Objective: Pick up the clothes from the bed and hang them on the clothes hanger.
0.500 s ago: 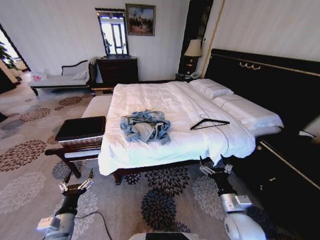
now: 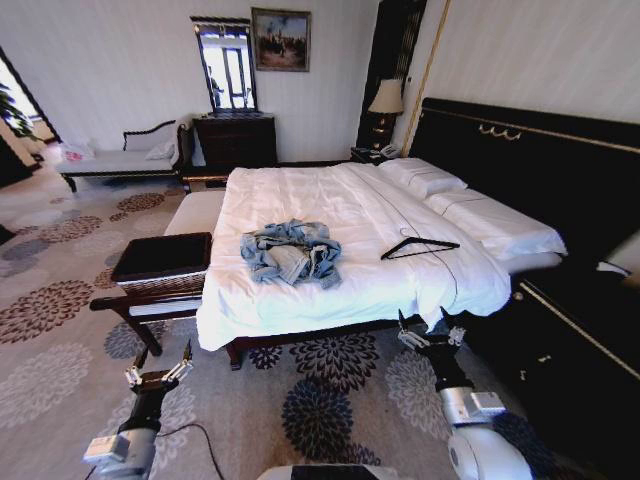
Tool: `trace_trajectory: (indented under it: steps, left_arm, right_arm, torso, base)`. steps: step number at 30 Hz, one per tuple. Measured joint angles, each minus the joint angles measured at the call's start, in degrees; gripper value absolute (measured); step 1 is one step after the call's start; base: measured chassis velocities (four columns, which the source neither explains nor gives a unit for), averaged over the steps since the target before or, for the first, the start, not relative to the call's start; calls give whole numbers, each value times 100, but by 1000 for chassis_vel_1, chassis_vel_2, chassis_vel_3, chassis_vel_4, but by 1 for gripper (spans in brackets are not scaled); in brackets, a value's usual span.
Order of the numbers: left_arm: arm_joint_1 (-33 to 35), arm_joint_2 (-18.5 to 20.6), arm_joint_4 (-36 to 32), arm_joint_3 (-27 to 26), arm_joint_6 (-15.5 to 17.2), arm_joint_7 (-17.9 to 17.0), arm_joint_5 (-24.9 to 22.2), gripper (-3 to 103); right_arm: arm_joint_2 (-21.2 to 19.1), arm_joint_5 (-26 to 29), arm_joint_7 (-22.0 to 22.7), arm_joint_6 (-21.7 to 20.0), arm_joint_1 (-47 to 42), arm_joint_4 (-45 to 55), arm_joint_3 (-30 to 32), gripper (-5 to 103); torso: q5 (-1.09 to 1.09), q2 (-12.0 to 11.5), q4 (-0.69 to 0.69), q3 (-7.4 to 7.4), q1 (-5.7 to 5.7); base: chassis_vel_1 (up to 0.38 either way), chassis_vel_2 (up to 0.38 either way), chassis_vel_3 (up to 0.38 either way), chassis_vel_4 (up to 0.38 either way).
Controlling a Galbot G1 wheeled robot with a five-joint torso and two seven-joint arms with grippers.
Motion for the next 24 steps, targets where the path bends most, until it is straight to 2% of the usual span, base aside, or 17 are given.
trace_trajectory:
  steps: [16,24]
  left_arm:
    - [58,-18,-31,-17,-27,-2,2,99]
    - [66,-9,-54,-19,-26,-6,-10,99]
  right_arm:
    - [-52,-20,-12,168,8,-200,46,100]
    - [-37,16,-13,176,3,-192,58,100]
  torso:
    - [-1,0,0,0,0]
    - [0,0,0,0,0]
  base:
    - [0,0,0,0]
    - [-49,61,68,-65]
